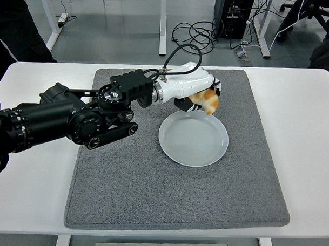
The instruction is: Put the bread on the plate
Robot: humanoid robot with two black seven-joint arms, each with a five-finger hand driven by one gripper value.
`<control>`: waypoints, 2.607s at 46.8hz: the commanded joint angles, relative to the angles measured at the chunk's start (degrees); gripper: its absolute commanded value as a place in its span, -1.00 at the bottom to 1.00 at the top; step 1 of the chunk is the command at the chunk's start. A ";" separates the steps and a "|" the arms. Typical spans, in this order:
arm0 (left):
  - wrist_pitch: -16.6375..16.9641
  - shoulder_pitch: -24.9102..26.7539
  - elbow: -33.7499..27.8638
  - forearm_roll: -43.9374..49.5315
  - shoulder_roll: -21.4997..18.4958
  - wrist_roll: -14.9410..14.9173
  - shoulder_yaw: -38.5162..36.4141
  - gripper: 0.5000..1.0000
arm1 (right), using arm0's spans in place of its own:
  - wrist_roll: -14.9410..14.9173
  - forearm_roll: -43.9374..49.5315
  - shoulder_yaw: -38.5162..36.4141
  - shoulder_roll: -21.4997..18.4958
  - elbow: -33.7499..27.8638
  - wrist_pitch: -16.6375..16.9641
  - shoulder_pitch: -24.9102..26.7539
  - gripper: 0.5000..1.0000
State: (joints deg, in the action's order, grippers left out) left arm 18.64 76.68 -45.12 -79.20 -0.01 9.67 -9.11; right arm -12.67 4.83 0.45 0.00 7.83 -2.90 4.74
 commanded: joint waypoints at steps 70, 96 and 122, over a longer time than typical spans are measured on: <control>0.96 -3.99 -1.37 0.45 0.01 5.01 -7.06 -0.94 | 0.01 0.00 -0.01 0.00 0.08 0.00 0.00 1.00; 0.43 -3.47 -2.51 0.80 0.01 5.36 -7.06 0.88 | 0.01 0.00 -0.01 0.00 0.07 0.00 0.00 1.00; -2.64 12.70 -10.77 14.67 0.01 4.83 -3.64 0.89 | 0.01 0.00 -0.01 0.00 -0.01 0.00 0.00 1.00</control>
State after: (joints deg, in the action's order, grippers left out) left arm 17.40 86.93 -55.95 -67.88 0.00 14.53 -14.12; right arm -12.65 4.83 0.45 0.00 7.85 -2.90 4.74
